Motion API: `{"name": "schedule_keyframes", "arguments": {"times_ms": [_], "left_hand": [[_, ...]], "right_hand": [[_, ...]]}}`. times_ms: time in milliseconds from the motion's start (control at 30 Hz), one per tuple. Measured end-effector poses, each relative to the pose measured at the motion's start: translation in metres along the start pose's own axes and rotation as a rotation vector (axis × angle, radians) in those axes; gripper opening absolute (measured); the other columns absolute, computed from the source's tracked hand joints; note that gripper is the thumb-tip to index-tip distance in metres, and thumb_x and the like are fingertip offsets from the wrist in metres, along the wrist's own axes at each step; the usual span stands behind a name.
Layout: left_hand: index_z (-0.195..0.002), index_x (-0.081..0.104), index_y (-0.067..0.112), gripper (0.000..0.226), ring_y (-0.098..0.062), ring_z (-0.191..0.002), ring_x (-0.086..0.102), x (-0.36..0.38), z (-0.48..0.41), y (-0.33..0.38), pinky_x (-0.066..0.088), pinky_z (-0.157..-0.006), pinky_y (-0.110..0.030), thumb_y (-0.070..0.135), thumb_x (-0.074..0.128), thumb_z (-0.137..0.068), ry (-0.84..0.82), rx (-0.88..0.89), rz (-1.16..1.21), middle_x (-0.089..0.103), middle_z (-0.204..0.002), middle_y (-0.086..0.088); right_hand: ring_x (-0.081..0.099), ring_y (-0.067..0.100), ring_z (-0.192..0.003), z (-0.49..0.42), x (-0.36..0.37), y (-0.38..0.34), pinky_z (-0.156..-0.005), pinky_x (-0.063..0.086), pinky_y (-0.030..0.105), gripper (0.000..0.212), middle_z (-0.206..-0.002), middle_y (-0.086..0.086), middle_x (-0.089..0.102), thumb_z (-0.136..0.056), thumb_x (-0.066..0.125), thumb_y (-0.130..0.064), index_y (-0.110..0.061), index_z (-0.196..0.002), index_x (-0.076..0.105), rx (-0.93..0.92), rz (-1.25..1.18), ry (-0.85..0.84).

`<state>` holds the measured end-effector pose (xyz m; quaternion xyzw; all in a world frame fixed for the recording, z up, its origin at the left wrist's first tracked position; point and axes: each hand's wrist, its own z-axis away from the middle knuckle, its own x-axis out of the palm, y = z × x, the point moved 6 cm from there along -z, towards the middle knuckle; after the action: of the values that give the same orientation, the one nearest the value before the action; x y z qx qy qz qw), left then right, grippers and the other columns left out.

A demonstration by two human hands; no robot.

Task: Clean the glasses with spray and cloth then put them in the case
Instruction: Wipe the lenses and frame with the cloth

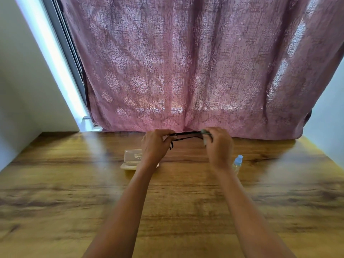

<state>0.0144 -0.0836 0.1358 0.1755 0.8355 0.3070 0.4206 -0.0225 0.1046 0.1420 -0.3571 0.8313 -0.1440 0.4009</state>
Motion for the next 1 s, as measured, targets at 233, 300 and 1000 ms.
{"name": "schedule_keyframes", "arguments": {"times_ms": [233, 300, 1000], "left_hand": [[-0.094, 0.074, 0.028, 0.018, -0.006, -0.046, 0.046, 0.005, 0.000, 0.008, 0.033, -0.053, -0.021, 0.036, 0.070, -0.078, -0.002, 0.015, 0.002, 0.058, -0.047, 0.008], [-0.096, 0.074, 0.028, 0.019, -0.017, -0.056, 0.055, 0.008, -0.001, 0.008, 0.037, -0.059, -0.025, 0.036, 0.068, -0.080, -0.023, 0.013, -0.008, 0.068, -0.060, -0.003], [-0.086, 0.075, 0.027, 0.013, -0.006, -0.056, 0.053, -0.013, -0.027, -0.024, 0.036, -0.055, -0.024, 0.034, 0.066, -0.081, -0.069, -0.108, 0.169, 0.070, -0.068, 0.003]], "right_hand": [[0.060, 0.023, -0.088, -0.002, -0.003, -0.006, -0.073, 0.037, 0.021, 0.014, -0.091, 0.009, 0.070, -0.084, 0.061, -0.005, -0.004, -0.096, 0.069, -0.001, 0.014, -0.009], [0.059, 0.021, -0.093, 0.003, 0.007, -0.026, -0.078, 0.040, 0.019, 0.018, -0.096, 0.009, 0.070, -0.085, 0.060, -0.005, -0.003, -0.101, 0.068, -0.092, -0.012, -0.056], [0.050, 0.017, -0.071, 0.005, -0.008, 0.064, -0.062, 0.034, 0.020, 0.012, -0.080, 0.007, 0.060, -0.086, 0.055, -0.008, 0.002, -0.087, 0.061, 0.465, -0.185, 0.056]]}}
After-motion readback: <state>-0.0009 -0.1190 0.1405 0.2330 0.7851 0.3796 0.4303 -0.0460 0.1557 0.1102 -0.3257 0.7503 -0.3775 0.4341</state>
